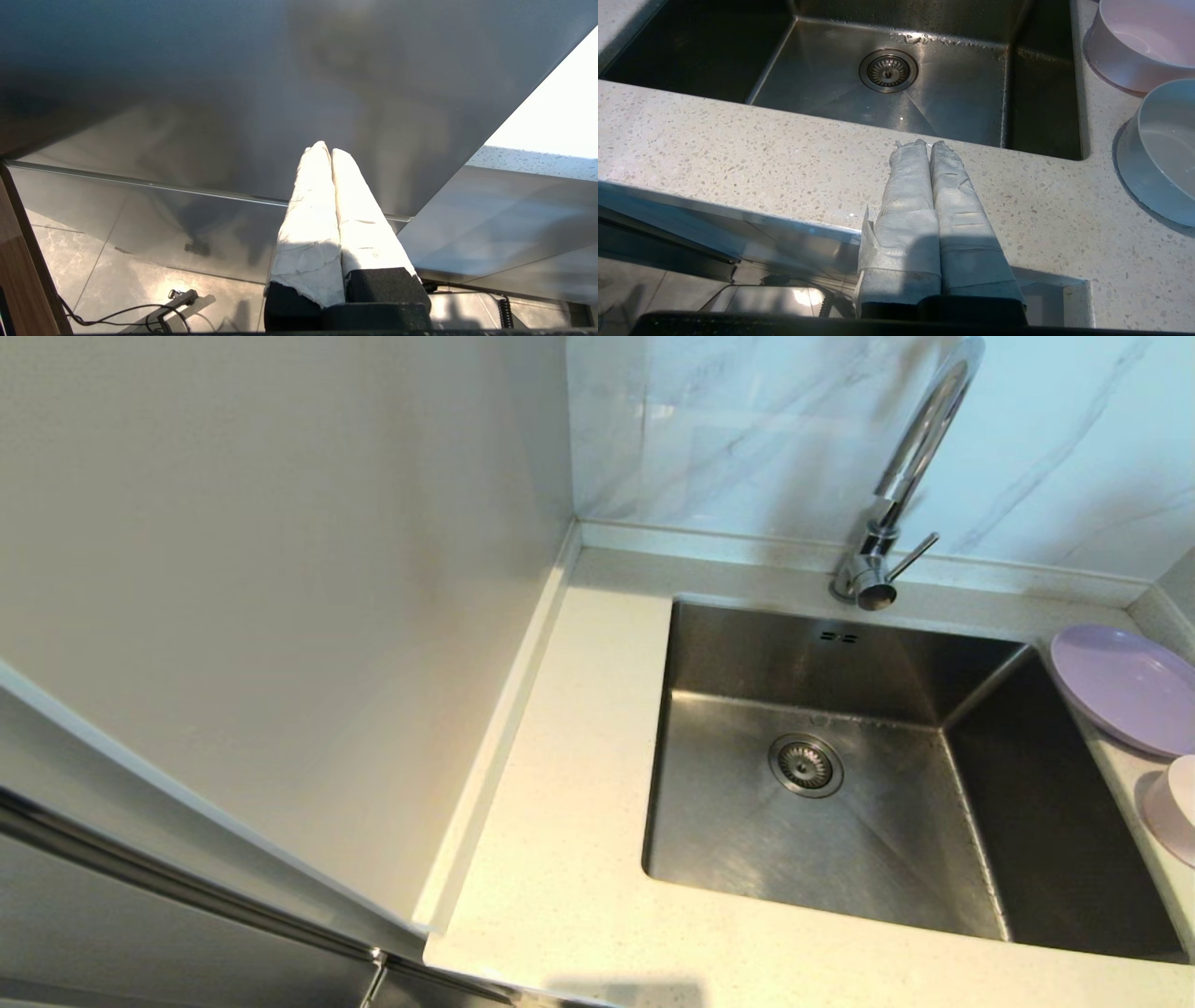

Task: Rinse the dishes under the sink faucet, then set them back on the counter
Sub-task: Turn on the faucet

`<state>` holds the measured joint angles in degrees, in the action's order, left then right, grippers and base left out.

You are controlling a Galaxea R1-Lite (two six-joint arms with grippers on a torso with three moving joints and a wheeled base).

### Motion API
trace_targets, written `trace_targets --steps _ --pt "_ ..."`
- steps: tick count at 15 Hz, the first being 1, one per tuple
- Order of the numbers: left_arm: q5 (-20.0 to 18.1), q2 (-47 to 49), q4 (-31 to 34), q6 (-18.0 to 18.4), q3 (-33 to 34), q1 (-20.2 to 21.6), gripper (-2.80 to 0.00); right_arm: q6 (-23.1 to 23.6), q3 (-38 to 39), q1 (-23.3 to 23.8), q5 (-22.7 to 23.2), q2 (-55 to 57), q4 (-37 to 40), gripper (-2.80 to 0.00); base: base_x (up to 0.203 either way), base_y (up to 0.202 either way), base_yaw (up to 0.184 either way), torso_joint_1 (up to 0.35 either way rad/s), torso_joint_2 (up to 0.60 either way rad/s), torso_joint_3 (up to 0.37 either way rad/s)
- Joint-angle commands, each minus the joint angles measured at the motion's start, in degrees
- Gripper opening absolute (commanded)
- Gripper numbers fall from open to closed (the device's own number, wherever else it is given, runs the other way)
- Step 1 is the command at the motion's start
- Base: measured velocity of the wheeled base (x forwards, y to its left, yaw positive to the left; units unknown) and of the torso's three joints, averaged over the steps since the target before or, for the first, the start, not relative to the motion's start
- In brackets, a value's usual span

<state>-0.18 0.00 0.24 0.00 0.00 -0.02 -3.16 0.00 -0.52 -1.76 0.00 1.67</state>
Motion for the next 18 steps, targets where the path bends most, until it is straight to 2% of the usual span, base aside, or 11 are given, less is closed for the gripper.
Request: trace_targets --steps 1,18 --pt "-0.08 0.00 0.02 0.00 0.00 0.02 -2.80 -0.01 0.53 -0.08 0.00 0.09 0.00 -2.80 0.000 0.000 0.000 0.000 0.00 0.000" --pt "-0.08 0.00 0.02 0.00 0.00 0.02 -2.80 0.22 0.48 -0.08 0.09 0.17 0.00 -2.80 0.000 0.000 0.000 0.000 0.00 0.000"
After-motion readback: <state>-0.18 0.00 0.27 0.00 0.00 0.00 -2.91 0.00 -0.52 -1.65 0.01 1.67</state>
